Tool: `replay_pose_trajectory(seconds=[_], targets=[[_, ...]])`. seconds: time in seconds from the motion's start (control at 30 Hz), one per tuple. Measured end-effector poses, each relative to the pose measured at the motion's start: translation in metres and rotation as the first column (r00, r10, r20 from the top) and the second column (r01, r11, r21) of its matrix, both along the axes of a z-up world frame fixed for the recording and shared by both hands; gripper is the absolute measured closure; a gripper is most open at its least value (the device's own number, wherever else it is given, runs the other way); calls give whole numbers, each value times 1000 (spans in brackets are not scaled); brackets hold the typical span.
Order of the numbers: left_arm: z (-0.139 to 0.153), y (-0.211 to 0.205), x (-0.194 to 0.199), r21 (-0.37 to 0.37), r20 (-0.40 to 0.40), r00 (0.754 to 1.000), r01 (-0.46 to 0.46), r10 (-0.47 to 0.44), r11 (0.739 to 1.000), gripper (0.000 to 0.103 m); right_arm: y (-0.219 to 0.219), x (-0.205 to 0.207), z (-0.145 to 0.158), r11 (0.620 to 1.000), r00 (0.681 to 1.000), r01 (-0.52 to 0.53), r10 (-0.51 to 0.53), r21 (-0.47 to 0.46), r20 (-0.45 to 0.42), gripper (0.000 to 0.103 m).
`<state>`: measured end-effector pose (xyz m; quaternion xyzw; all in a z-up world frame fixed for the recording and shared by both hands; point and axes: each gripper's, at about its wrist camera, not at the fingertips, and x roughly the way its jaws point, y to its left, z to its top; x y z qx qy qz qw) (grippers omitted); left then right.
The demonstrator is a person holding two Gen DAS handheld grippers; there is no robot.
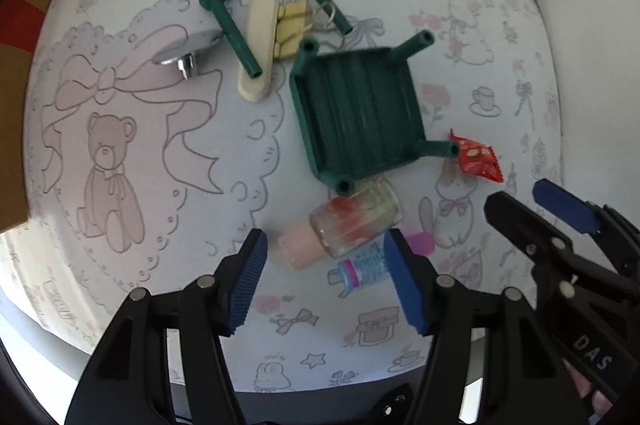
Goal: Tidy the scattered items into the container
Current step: 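Grasp the pink glass bottle with the left gripper while the right gripper grasps the red candy, then lift the bottle and red candy and carry both over the box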
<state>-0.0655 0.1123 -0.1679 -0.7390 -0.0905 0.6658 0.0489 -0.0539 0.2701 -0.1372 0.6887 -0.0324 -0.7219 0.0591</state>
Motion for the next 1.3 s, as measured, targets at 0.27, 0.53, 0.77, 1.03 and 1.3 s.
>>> replay_pose_trajectory(seconds=[0.27,0.53,0.77,1.03,1.3], targets=[[7,-2,-11,23,-43,999,-21,22,1000,44,11,-9,-20,999,999,37,-35,-37,36,39],[4,9,-15,-34,-42,998,49,-50,998,48,3,-12,-27,1000,999,6,-6,-5,32,51],[5,2,-14,13,-31,999,41,-41,999,76,-5,-12,-26,999,999,-21,22,-26,29,81],[24,-15,-11,30,-66,998,22,-20,999,76,-11,-8,-10,998,1000,-18,18,-53,1,81],[62,-32,-12,36,-148,989,22,-16,999,76,-31,-13,22,998,997,-34,30,-62,-65,81]])
